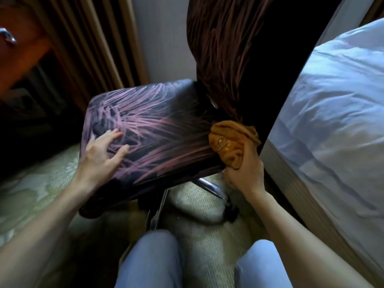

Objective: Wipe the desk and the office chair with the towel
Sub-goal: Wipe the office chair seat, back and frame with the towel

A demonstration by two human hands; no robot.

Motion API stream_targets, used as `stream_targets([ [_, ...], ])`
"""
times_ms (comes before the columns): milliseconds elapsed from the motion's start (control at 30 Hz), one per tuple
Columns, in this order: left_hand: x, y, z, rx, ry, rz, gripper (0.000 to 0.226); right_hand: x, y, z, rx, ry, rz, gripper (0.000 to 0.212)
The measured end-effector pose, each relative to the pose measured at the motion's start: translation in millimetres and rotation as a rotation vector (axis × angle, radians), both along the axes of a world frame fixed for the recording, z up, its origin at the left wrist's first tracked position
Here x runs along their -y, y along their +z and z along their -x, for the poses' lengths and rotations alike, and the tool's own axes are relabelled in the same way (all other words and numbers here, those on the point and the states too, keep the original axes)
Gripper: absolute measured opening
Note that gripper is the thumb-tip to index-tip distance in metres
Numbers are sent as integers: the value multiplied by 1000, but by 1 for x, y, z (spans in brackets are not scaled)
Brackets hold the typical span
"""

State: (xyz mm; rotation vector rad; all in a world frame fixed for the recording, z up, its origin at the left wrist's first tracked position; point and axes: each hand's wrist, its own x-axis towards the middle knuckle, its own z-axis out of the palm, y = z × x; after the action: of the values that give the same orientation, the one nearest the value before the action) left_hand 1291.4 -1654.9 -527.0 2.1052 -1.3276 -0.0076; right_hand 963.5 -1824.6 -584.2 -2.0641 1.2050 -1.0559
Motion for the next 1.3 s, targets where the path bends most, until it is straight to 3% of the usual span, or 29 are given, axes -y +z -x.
stream_targets([
  [200, -64, -56, -9, -530, 628, 232, 43, 11, -20, -4, 165, -95, -100, 81],
  [300, -73, -88, 0, -851, 769, 328, 56, 15, -26, -12, 309, -133, -81, 74],
  [400, -69, -107, 12, -979, 838, 313, 70, 24, -34, -18, 389, -143, -29, 70],
  [500, -63, -118, 12, -1032, 818, 386, 72, 37, -48, -22, 471, -157, 64, 73],
  [567, -63, -121, 11, -1027, 716, 395, 49, 43, -56, -29, 519, -181, 127, 70],
  [667, -61, -125, 13, -1043, 610, 415, 65, 45, -65, -41, 575, -214, 190, 75],
  [800, -55, -126, 16, -1124, 512, 503, 66, 42, -66, -50, 633, -243, 240, 70],
  [967, -56, -135, 10, -1269, 387, 569, 66, 36, -55, -54, 596, -297, 196, 67],
  [1133, -63, -144, 8, -1434, 263, 564, 40, 14, -60, -51, 550, -323, 176, 66],
  [1300, -80, -138, 18, -1577, 253, 506, 49, -21, -26, -47, 452, -164, 70, 65],
])
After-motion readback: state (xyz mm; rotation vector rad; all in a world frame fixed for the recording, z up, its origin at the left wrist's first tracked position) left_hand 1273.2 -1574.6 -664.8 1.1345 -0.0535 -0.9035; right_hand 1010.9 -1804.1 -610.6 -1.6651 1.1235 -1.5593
